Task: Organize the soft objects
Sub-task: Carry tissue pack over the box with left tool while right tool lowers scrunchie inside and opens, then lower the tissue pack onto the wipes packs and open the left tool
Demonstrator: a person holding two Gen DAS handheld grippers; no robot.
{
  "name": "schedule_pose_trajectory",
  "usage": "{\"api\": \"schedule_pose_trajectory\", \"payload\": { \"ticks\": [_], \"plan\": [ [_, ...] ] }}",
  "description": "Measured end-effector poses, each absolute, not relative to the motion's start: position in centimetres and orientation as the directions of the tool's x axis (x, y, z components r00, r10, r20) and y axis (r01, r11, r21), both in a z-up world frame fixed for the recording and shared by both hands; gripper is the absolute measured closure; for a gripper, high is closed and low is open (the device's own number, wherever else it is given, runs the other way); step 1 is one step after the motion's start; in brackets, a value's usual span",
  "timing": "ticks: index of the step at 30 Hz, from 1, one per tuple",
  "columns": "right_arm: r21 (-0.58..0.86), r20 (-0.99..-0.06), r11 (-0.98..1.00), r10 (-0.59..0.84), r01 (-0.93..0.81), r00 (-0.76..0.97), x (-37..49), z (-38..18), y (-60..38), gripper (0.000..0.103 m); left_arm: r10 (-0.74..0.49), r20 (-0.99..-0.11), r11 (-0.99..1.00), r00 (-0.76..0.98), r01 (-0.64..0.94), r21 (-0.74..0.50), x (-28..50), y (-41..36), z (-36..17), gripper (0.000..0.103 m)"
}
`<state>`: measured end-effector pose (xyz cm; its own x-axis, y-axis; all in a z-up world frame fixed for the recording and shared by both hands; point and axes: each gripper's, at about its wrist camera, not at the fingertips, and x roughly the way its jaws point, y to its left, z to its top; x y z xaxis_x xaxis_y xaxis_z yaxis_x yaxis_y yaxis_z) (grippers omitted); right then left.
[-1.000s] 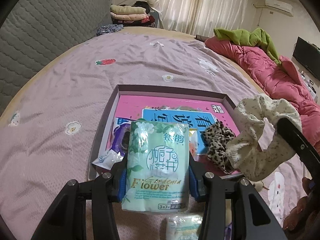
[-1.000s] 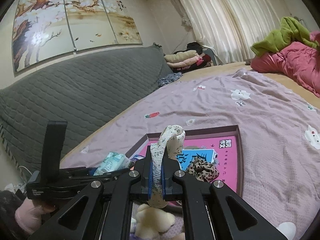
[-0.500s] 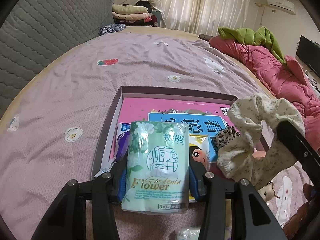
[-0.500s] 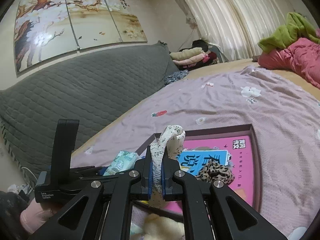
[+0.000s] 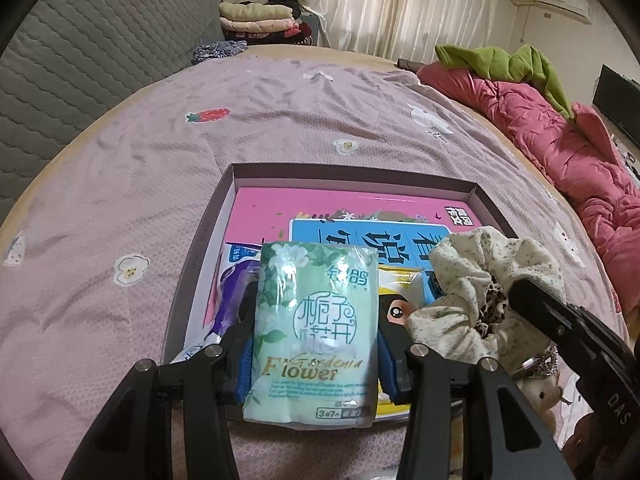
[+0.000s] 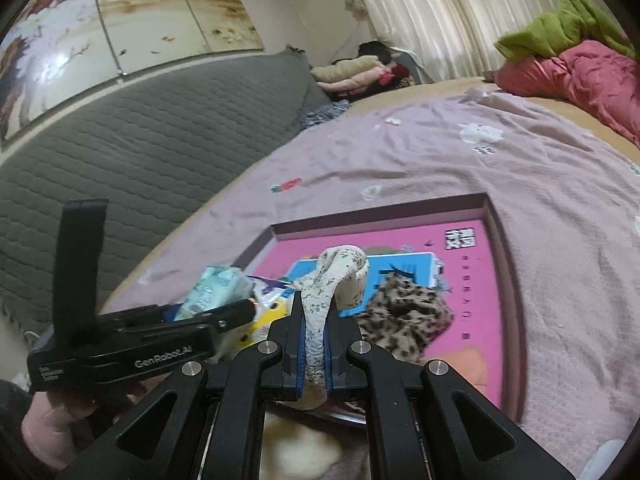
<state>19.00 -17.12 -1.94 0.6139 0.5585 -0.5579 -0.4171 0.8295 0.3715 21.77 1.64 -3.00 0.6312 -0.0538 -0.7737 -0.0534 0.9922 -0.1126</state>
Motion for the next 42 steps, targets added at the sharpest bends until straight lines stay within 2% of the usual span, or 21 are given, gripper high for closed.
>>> {"api": "schedule_pose_trajectory", "payload": {
  "ticks": [11,16,28,30,32,42],
  "plan": [
    [0.231,-0.633,0.888,0.448,-0.398,0.632,18.9,-2.7,-16.9,0.094,-0.045,-0.783,0.993,0.62,-0.056,-0.102,22.1,1.3,-3.6,0.055],
    [0.218,-0.64,0.893,0.435,-0.393,0.633,19.0,-2.8,-17.2,0.093,-0.039,-0.789,0.994,0.613,-0.056,-0.093,22.3,1.3,-3.8,0.055],
    [0.268,-0.633,0.892,0.448,-0.365,0.631,19.0,-2.6,-18.3,0.075,-0.051,-0.793,0.993,0.607,-0.052,-0.103,22.8,0.8,-4.2,0.054],
    [0.263,-0.633,0.894,0.444,-0.363,0.634,19.0,-2.6,-18.3,0.071,-0.049,-0.793,0.994,0.607,-0.049,-0.099,22.8,0.8,-4.3,0.054],
    [0.264,-0.63,0.895,0.442,-0.359,0.638,19.0,-2.5,-18.4,0.063,-0.045,-0.795,0.995,0.605,-0.047,-0.092,22.8,0.6,-4.4,0.054],
    [0.256,-0.63,0.905,0.423,-0.34,0.651,19.1,-2.4,-18.8,0.056,-0.033,-0.804,0.997,0.594,-0.032,-0.064,22.8,0.0,-4.6,0.054]
  ]
}}
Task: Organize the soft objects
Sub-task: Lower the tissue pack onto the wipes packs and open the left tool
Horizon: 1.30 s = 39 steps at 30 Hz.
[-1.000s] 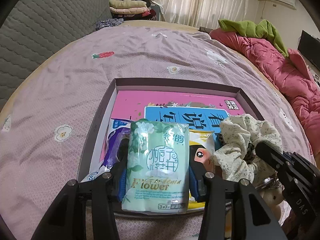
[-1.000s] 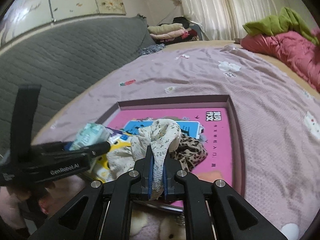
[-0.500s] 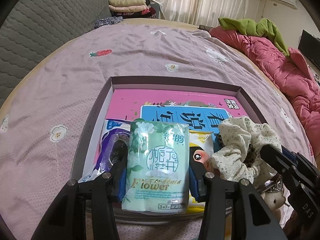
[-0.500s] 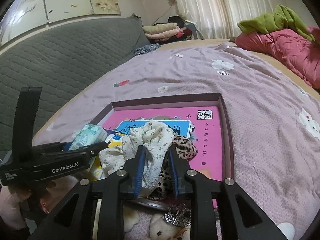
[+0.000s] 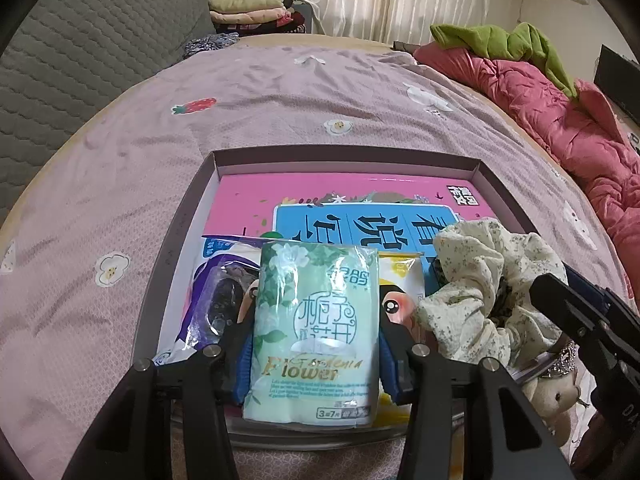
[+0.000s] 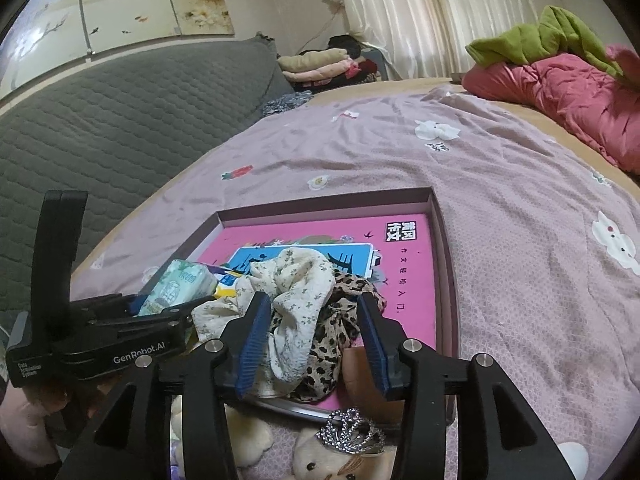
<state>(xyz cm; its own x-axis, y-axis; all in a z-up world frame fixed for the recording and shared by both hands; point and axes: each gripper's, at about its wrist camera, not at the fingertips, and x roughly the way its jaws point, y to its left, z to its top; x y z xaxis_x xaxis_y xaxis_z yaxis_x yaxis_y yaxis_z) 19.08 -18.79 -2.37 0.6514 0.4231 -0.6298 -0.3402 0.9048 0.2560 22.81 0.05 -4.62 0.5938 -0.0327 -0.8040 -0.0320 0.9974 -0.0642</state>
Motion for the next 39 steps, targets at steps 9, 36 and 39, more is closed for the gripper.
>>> {"api": "schedule_pose_trajectory", "payload": {
  "ticks": [9,36,39],
  "plan": [
    [0.247,-0.626,0.905,0.423,-0.348,0.655,19.0,-2.2,-18.8,0.055,-0.02,-0.806,0.998,0.591,-0.041,-0.055,22.9,-0.2,-4.6,0.054],
    [0.205,-0.637,0.916,0.393,-0.345,0.663,18.9,-2.3,-18.6,0.044,-0.02,-0.801,0.998,0.598,-0.042,-0.056,22.6,0.4,-3.9,0.044],
    [0.198,-0.638,0.918,0.387,-0.344,0.666,18.8,-2.3,-18.6,0.043,-0.017,-0.799,0.998,0.6,-0.044,-0.055,22.4,0.5,-3.6,0.044]
  ]
}}
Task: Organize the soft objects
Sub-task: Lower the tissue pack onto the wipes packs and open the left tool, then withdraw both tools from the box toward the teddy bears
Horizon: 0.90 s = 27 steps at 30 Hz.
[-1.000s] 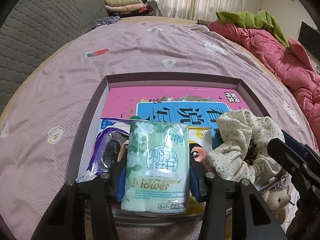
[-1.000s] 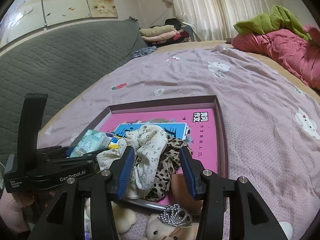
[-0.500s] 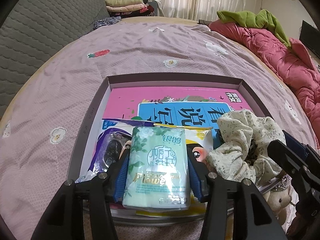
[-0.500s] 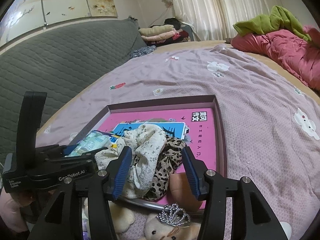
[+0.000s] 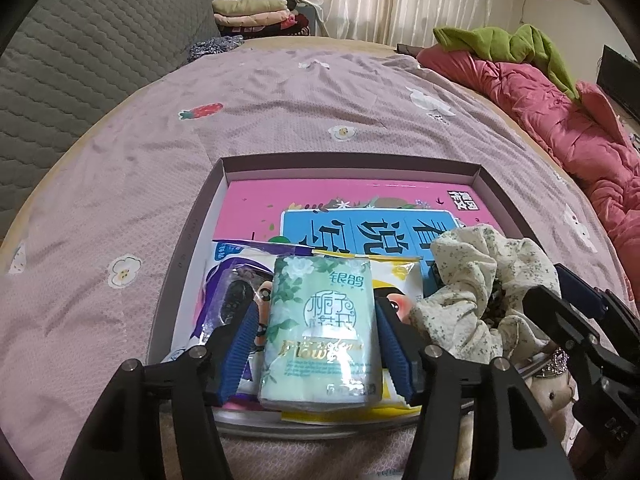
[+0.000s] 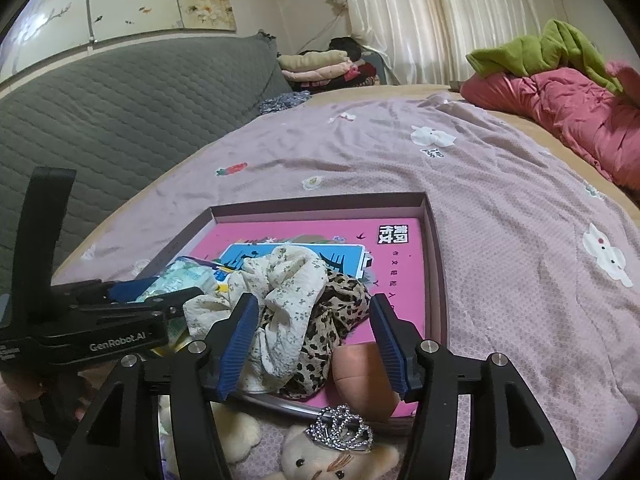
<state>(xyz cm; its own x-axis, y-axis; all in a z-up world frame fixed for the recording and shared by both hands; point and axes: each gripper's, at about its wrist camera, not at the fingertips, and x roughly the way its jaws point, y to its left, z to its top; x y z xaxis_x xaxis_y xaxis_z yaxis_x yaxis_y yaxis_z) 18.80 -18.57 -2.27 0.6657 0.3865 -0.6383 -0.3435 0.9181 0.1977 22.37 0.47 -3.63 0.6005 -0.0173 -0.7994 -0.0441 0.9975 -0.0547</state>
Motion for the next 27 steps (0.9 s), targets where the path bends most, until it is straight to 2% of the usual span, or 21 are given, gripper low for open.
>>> {"api": "schedule_pose_trajectory", "payload": {
  "ticks": [21,27],
  "plan": [
    [0.154,-0.634,0.933,0.345,-0.324,0.692,18.2,-1.8,-19.9,0.038,-0.016,-0.792,0.997,0.61,-0.049,-0.058,20.4,0.6,-1.8,0.044],
    [0.142,-0.626,0.936,0.337,-0.322,0.704,18.0,-1.5,-20.2,0.037,-0.001,-0.784,0.996,0.621,-0.068,-0.055,19.5,0.7,-1.4,0.038]
  ]
}}
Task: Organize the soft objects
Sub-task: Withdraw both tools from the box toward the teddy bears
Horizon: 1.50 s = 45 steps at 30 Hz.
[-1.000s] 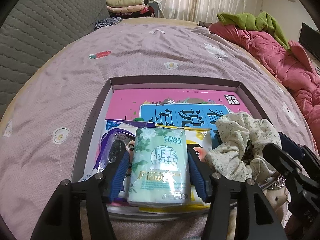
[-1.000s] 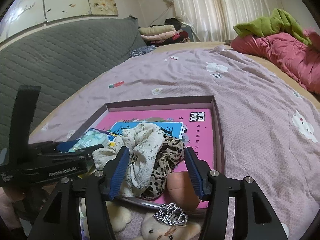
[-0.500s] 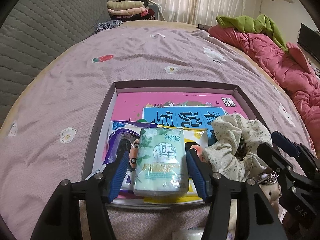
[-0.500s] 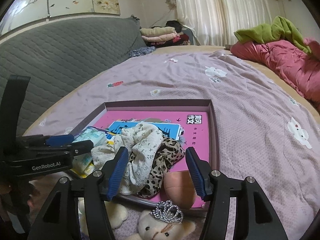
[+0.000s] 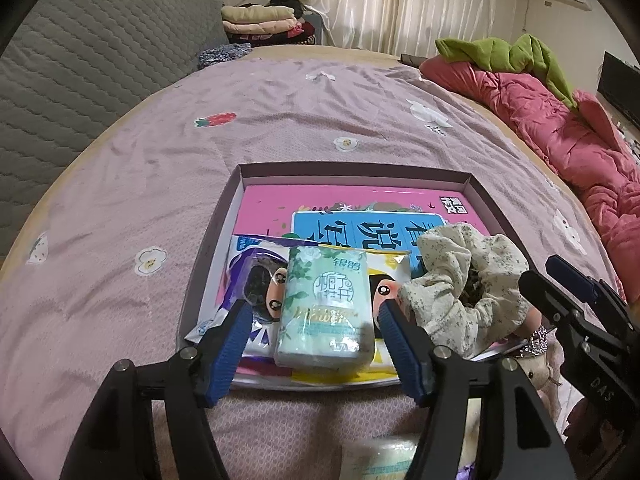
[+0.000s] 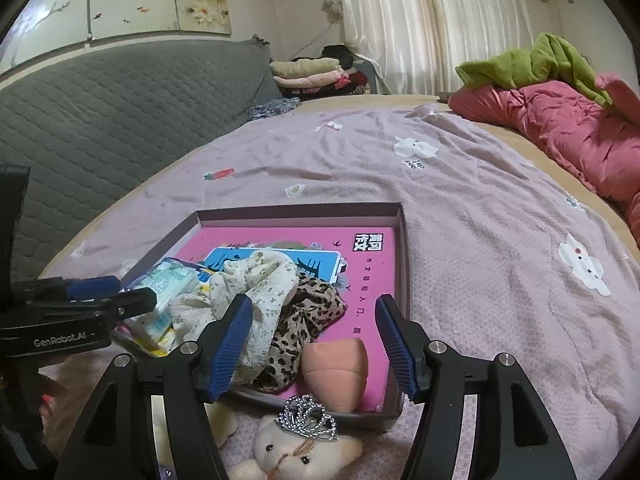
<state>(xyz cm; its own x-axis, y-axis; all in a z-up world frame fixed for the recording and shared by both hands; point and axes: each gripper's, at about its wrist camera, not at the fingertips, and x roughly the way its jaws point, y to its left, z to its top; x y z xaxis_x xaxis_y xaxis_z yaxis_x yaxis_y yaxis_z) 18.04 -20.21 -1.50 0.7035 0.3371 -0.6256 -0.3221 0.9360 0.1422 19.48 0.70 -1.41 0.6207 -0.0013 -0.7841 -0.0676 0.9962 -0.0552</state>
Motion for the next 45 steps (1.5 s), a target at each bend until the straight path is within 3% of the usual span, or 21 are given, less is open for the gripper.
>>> {"api": "schedule_pose_trajectory", "payload": {
  "ticks": [5,20,45],
  "plan": [
    [0.115,-0.601,0.94,0.324,-0.322,0.73,17.5,-0.9,-20.4,0.03,0.005,-0.787,0.995,0.616,-0.079,-0.055,18.9,0.9,-1.3,0.037],
    [0.114,-0.513,0.928,0.361,-0.355,0.779,14.3,1.3,-21.4,0.026,-0.017,-0.776,0.996,0.63,-0.06,-0.071,16.5,0.2,-0.1,0.037],
    [0.046,-0.541,0.924,0.343,-0.38,0.768,6.9,2.9,-19.9,0.026,-0.047,-0.769,0.995,0.638,-0.037,-0.091,11.9,0.0,1.4,0.037]
  ]
}}
